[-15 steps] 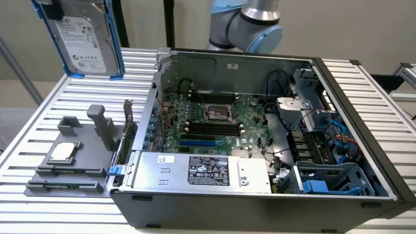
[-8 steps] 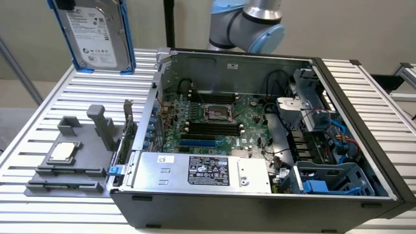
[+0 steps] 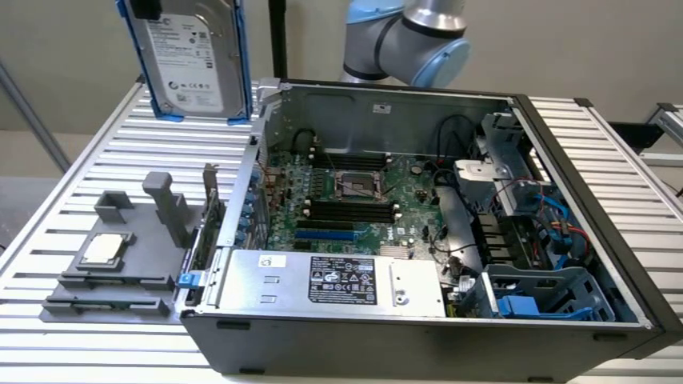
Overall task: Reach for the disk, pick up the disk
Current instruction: 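Pick up the disk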
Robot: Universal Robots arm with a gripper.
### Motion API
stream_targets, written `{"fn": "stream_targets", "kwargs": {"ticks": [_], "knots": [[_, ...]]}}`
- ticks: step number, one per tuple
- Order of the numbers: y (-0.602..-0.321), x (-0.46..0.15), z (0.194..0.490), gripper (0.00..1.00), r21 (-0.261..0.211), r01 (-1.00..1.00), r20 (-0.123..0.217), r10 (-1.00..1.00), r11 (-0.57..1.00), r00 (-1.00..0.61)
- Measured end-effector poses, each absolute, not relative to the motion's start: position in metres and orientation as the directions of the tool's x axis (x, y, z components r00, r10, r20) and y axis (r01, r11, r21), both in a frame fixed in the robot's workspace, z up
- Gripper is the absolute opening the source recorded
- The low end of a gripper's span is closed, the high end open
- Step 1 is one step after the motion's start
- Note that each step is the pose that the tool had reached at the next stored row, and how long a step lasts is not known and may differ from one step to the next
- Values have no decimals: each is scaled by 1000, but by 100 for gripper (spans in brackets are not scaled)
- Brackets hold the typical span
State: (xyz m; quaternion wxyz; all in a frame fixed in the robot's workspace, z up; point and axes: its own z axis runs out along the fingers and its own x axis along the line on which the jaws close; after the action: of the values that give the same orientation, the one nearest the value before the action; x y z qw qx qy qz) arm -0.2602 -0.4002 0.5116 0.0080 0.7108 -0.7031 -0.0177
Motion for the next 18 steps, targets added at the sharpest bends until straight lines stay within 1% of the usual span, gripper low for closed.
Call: {"fn": "stream_targets", "kwargs": {"ticks": [7, 13, 18], "knots": [[-402, -228, 512, 33, 36, -999, -14, -1000, -11, 11], [-408, -205, 512, 33, 53, -999, -14, -1000, -11, 10], [-410, -182, 513, 33, 58, -998, -17, -1000, -11, 10]]}}
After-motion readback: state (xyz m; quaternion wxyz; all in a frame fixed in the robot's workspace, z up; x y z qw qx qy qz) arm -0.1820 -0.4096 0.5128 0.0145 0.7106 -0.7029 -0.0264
